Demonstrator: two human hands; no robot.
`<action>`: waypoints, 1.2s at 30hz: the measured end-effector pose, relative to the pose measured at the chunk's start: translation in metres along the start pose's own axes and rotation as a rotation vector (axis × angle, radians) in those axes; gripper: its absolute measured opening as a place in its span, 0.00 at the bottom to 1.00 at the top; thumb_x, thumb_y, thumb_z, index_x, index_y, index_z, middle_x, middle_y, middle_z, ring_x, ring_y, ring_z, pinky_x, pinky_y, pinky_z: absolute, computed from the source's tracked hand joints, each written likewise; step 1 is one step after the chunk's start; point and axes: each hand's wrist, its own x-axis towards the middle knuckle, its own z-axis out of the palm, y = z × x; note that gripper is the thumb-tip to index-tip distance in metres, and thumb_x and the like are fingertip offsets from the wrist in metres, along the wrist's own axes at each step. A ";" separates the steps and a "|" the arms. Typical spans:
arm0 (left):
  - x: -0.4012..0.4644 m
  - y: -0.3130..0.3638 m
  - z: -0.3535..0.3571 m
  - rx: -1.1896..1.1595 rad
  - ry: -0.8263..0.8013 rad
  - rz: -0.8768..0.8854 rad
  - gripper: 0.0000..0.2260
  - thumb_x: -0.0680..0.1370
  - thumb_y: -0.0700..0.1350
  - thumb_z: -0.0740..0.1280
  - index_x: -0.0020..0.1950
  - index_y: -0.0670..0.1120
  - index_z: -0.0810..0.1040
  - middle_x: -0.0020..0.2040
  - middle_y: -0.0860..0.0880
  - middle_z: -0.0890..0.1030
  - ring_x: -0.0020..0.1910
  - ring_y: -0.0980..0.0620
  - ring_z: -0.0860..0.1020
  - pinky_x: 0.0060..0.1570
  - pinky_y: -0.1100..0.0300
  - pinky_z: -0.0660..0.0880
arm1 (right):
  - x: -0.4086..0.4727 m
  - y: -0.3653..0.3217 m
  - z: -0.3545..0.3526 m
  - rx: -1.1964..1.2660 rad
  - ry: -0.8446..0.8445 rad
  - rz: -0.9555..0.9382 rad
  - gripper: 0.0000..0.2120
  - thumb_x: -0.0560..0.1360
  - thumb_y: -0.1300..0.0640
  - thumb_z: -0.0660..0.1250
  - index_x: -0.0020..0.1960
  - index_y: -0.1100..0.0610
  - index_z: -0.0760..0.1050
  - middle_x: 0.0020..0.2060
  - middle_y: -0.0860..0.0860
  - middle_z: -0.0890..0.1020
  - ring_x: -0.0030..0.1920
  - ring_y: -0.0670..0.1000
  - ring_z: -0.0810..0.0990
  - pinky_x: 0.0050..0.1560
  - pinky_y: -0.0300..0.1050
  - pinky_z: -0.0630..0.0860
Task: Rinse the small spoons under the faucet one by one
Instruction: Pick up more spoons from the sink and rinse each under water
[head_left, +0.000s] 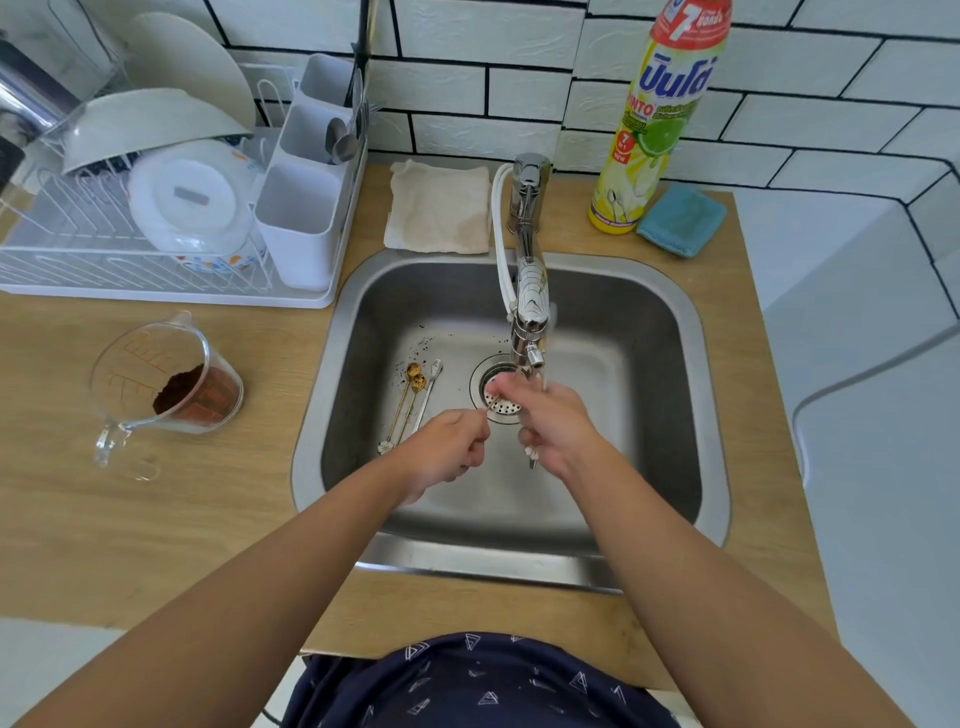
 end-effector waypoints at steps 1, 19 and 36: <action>0.000 0.000 0.000 -0.009 -0.020 0.005 0.14 0.84 0.50 0.52 0.40 0.48 0.65 0.29 0.52 0.66 0.28 0.54 0.58 0.28 0.60 0.56 | 0.004 -0.003 -0.002 0.052 0.048 -0.003 0.03 0.75 0.57 0.76 0.46 0.57 0.85 0.28 0.45 0.78 0.20 0.42 0.59 0.20 0.37 0.57; -0.008 -0.013 -0.007 0.236 -0.036 0.139 0.13 0.86 0.48 0.52 0.51 0.44 0.72 0.28 0.45 0.79 0.20 0.51 0.67 0.25 0.63 0.69 | 0.003 0.018 0.010 -0.181 0.224 -0.262 0.13 0.85 0.48 0.61 0.48 0.51 0.81 0.37 0.43 0.88 0.43 0.38 0.84 0.47 0.43 0.73; -0.012 -0.006 -0.005 0.220 -0.042 0.106 0.12 0.86 0.46 0.51 0.51 0.44 0.72 0.25 0.47 0.76 0.21 0.52 0.67 0.28 0.61 0.71 | 0.002 0.013 0.007 -0.048 0.085 -0.186 0.11 0.82 0.53 0.66 0.45 0.49 0.85 0.46 0.49 0.89 0.22 0.42 0.63 0.22 0.37 0.61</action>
